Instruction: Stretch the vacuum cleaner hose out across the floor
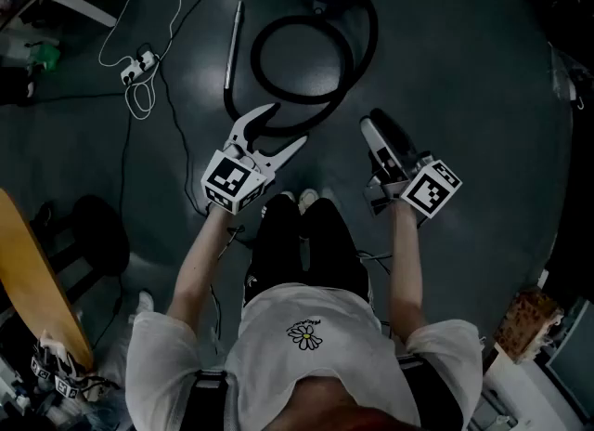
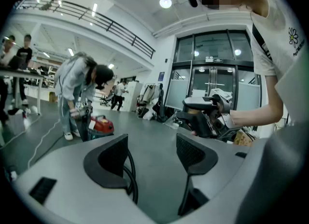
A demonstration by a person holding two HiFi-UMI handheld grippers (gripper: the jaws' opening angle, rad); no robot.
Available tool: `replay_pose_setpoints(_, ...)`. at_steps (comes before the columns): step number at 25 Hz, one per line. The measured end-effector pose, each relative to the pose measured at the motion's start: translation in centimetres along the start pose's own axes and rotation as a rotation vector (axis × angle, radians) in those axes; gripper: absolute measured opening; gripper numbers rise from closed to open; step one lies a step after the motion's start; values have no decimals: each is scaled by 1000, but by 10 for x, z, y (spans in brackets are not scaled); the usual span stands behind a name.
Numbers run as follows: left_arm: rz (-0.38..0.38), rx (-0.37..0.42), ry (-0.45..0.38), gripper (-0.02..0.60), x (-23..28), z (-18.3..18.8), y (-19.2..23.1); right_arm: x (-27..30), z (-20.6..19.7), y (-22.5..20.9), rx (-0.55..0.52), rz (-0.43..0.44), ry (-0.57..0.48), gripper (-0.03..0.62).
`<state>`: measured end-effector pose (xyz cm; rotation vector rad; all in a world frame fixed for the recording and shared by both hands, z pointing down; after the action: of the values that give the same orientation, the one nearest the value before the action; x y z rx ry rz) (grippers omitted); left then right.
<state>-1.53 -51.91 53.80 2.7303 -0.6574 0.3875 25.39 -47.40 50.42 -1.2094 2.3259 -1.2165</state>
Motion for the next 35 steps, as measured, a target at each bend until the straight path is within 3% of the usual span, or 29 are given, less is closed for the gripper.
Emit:
replay_pose_setpoints(3,-53,20,97,295,74,-129,52,38,-69,-123,29,-16,37,212)
replay_pose_setpoints(8,-149,78,234,295,189,-326,114,75,-180,-331,163,-87,-13,212)
replay_pose_setpoints(11,-204,104,264,295,237,-409,136,91,-235,-423,207,-127,-27,212)
replay_pose_setpoints(14,-258,133,316,295,268,-466,151,109,-270,-481,211,-163,-17,212)
replay_pose_setpoints(22,-313,108,512,295,322,-555,171,137,-339,-594,335,-346,165,212)
replay_pose_setpoints(27,-296,109,576,295,343,-574,173,160,-365,-625,446,-327,198,213)
replay_pose_setpoints(30,-295,130,645,295,355,-583,176,182,-371,-630,508,-254,180,212)
replay_pose_setpoints(32,-275,134,649,295,353,-578,174,186,-365,-615,467,-241,164,212)
replay_pose_setpoints(35,-301,107,565,293,338,-544,172,179,-335,-571,263,-152,146,209)
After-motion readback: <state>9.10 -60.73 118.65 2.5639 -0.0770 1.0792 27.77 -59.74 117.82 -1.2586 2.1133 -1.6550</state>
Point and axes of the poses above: the fingertips, and each gripper's own axes: x forward along the fingers, y to its left, z out of its top, the point moved 10 cm from there along -x, backward along the fingers, and after that the axes turned 5 degrees about y, right-handed, at the moved point
